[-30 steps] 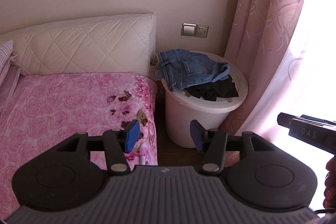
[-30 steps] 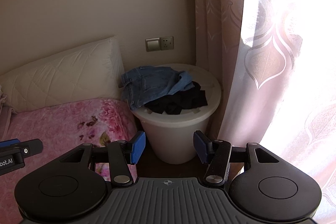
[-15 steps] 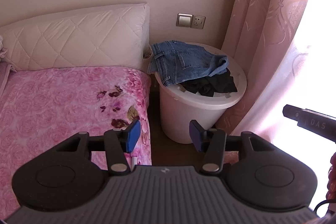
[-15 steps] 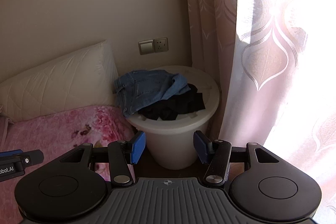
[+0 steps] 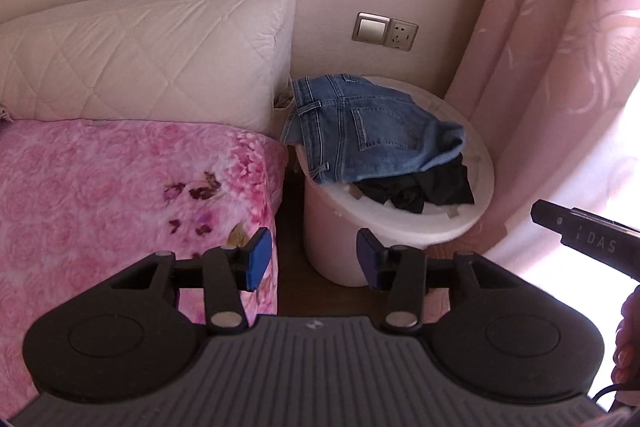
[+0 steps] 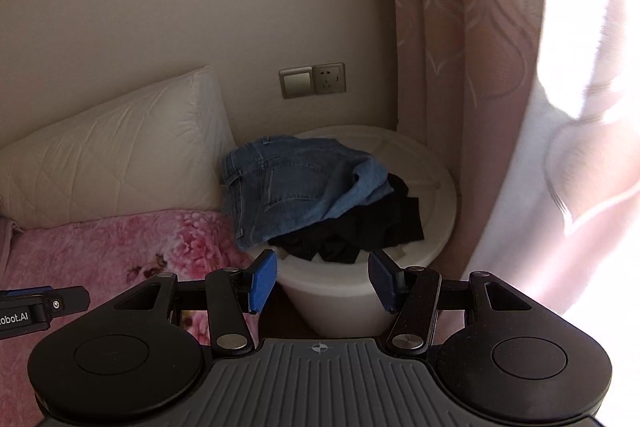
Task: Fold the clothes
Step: 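Close the right gripper on the blue jeans while the left gripper grasps them too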
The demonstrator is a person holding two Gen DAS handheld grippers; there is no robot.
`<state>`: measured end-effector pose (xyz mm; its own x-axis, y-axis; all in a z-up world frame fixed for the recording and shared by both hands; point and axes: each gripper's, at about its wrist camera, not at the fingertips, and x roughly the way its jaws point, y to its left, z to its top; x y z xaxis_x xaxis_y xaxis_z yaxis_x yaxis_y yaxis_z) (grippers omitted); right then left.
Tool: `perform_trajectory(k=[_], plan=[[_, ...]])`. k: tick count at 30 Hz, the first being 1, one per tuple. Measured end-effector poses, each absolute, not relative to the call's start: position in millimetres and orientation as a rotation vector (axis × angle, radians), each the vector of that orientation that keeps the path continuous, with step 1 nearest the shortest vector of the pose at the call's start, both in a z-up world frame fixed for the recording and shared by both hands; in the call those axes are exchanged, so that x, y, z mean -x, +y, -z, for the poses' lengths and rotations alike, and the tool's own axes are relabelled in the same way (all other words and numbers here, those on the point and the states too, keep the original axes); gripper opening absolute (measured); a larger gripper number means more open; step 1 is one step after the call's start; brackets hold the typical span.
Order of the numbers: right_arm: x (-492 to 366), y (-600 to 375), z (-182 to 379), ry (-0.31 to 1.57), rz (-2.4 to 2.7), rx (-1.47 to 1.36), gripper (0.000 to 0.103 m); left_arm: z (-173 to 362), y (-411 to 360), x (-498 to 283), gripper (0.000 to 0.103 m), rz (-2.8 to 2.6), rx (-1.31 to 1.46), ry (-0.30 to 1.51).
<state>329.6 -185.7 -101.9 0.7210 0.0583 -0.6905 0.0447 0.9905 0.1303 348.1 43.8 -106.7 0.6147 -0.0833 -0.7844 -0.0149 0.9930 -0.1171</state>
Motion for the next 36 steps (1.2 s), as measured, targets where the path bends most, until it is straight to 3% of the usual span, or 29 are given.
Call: perform_trajectory(k=[10,20,29,36], plan=[[-433.3,-207.6,122.6,0.848,-0.018,-0.084,0.055,142.8,25.8,-462.1,0.046,0.04,0.172,1.024],[-504.4,-234.7,169.2,0.932,0.008,-0.068,0.055,210.5,17.8,-528.7,0.046,-0.009,0.292,1.169],[-548.3,-250.9,205.8,0.983,0.018,-0.032,0.055,274.0,25.8,-557.7,0.042,-0.073,0.614,1.196],[-569.8,-267.8,221.4,0.993,0.026,-0.19,0.055,316.0,39.4,-573.6,0.043,-0.165,0.85,1.243]])
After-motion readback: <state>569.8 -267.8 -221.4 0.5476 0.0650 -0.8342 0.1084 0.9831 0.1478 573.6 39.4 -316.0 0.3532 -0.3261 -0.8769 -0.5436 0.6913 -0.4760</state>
